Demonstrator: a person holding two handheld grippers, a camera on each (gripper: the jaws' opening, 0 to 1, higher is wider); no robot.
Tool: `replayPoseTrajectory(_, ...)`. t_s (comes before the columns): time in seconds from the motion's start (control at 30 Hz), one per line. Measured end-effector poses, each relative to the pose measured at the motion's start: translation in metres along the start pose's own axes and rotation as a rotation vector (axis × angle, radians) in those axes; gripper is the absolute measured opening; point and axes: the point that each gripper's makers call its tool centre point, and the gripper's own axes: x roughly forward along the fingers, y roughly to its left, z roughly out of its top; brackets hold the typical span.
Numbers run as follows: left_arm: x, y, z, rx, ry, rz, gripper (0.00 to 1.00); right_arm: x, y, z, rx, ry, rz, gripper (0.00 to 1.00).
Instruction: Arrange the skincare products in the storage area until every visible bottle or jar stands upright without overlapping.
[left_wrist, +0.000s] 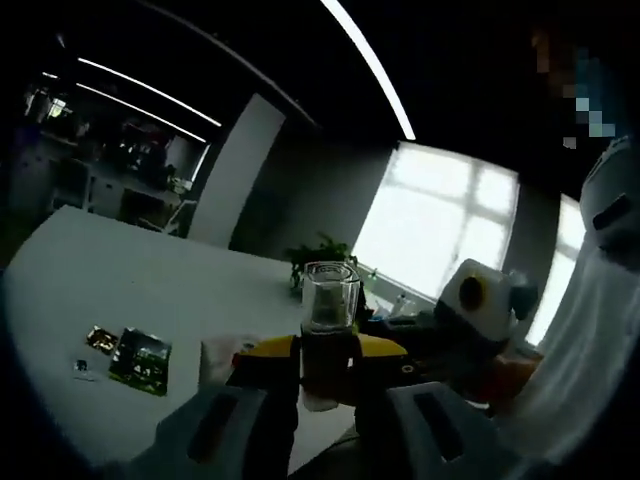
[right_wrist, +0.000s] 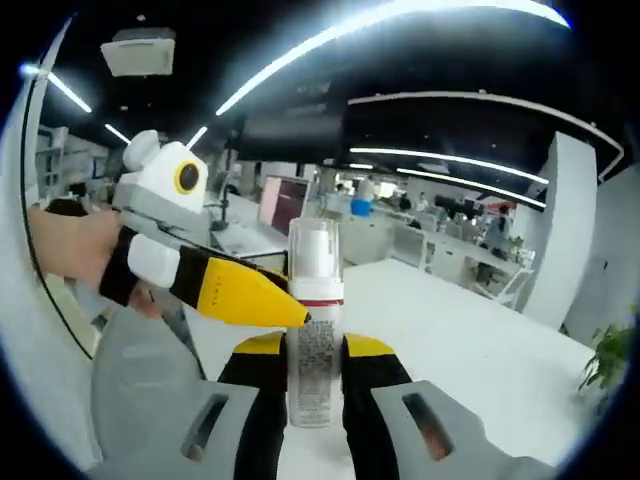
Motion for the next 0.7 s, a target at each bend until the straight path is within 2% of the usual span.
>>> replayPoseTrajectory(0.13, 0.005, -0.003, 0.006, -0.026, -0.066, 0.059, 0.14, -0.005, -0.003, 0.001, -0.108, 0.018, -0.079, 0.19)
replayPoseTrajectory(0.2, 0.006, -0.006, 0.006, -0.019, -0.072, 0.076, 0.14, -0.007, -0.003, 0.001, -0.128, 0.019, -0.109, 0.19)
replayPoseTrajectory(0.37, 0.005, -0.010, 0.005, -0.011, -0.089, 0.103, 0.15, -0.012, -0.002, 0.003, -0.180, 0.016, -0.140, 0.19)
replayPoseTrajectory(0.5, 0.000, -0.003, 0.010, -0.006, -0.129, 0.126, 0.15, -0.014, 0.000, 0.009, -0.208, 0.005, -0.155, 0.20)
replayPoseTrajectory(0.63, 0.000, -0.005, 0.012, 0.002, -0.174, 0.134, 0.16, -0.016, 0.001, 0.015, -0.239, -0.013, -0.170, 0.20)
replayPoseTrajectory(0.7, -0.001, -0.006, 0.012, -0.007, -0.178, 0.130, 0.16, -0.016, 0.001, 0.015, -0.234, -0.016, -0.172, 0.20)
